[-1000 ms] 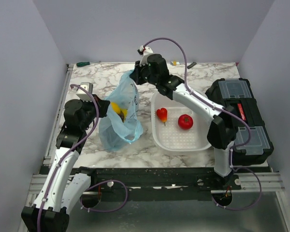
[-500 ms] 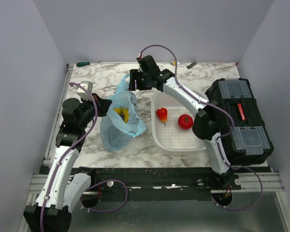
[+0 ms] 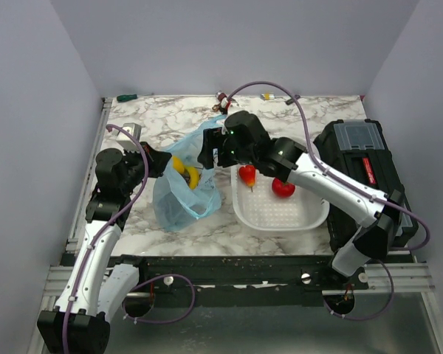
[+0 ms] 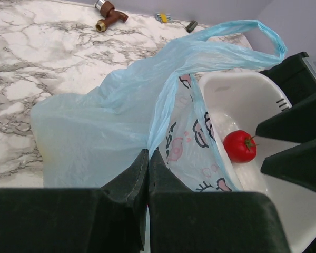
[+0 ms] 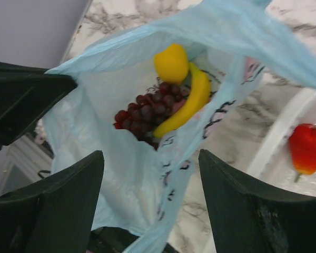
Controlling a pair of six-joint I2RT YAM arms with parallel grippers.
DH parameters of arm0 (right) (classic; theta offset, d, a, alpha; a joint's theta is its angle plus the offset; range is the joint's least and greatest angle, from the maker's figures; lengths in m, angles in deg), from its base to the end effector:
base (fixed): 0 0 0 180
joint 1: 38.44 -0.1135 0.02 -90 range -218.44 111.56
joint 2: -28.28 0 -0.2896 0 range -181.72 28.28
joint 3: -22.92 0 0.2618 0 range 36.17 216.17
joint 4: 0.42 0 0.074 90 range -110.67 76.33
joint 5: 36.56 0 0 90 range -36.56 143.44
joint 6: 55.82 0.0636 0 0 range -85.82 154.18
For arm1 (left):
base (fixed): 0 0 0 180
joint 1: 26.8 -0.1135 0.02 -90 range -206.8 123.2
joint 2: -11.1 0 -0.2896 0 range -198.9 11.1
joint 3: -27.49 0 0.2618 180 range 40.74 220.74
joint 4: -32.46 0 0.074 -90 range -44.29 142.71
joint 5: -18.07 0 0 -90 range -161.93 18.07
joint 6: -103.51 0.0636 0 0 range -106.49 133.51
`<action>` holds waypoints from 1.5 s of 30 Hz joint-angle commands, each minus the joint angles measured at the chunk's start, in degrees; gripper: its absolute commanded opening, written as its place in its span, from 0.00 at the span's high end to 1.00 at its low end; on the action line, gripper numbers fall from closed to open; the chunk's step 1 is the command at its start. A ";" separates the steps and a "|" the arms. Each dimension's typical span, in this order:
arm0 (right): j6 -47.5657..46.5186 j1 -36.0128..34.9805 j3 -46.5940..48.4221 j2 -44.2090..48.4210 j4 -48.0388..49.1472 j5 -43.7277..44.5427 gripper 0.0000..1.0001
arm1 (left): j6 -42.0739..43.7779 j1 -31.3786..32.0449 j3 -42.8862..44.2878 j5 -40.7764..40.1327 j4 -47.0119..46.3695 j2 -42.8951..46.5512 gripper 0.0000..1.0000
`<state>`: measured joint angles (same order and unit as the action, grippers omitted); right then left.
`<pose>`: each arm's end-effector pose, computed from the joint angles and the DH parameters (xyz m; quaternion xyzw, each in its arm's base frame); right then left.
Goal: Take the fake fruits out of the plastic bag
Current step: Adjust the plastic bag at the center of the board, then take out the fake fruit from the plastic bag.
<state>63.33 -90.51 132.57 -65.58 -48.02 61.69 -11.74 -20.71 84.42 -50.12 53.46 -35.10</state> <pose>0.2579 0.3160 0.4015 -0.1389 0.8611 0.2680 0.4091 0.2040 -0.0455 0.3475 -0.0059 0.7634 -0.3098 0.5668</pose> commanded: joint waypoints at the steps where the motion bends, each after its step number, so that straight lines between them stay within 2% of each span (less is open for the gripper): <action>1: 4.13 -1.41 -6.55 0.22 11.98 -3.47 0.33 | -0.64 -0.26 0.22 2.59 -2.17 0.56 1.00; 4: 5.66 -1.44 -11.22 -0.34 20.06 -9.57 0.52 | 0.18 -0.30 0.62 2.65 -2.12 0.53 1.00; 5: 5.91 -1.45 -12.22 -0.96 21.49 -10.62 0.55 | 0.36 -0.42 0.68 2.55 -2.12 0.48 1.00; 8: 6.21 -1.32 -14.98 -3.07 23.58 -7.77 0.56 | 0.94 -0.46 0.79 2.12 -1.71 0.51 1.00; 10: 6.24 -1.42 -15.10 -5.03 20.88 -3.96 0.57 | 1.32 -0.45 0.62 1.08 -1.55 1.06 1.00; 12: 6.00 -1.66 -14.82 -6.43 18.07 -3.79 0.59 | 1.77 -0.46 0.82 -0.95 -0.67 1.59 1.00; 18: 9.30 -3.47 -24.30 -4.10 20.38 -4.13 0.59 | 2.56 -0.72 1.46 -14.04 4.29 4.14 1.00; 23: 10.63 -3.48 -27.65 -2.82 20.43 -2.60 0.59 | 3.18 -1.15 1.59 -12.57 3.27 5.53 1.00; 29: 8.55 -3.47 -18.84 -5.55 15.08 -4.09 0.58 | 4.16 -1.75 0.70 -10.62 1.37 6.65 1.00; 36: 8.87 -3.43 -14.88 -6.33 22.65 -4.48 0.57 | 2.89 -1.78 -1.05 -0.95 -3.69 6.66 1.00; 45: 6.47 -3.44 -4.47 -17.91 25.42 -2.75 0.56 | 0.27 -1.69 -1.41 6.47 -7.18 4.67 1.00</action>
<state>71.72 -93.97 124.00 -78.35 -24.22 56.97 -9.73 -22.22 83.77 -50.10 51.23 -30.33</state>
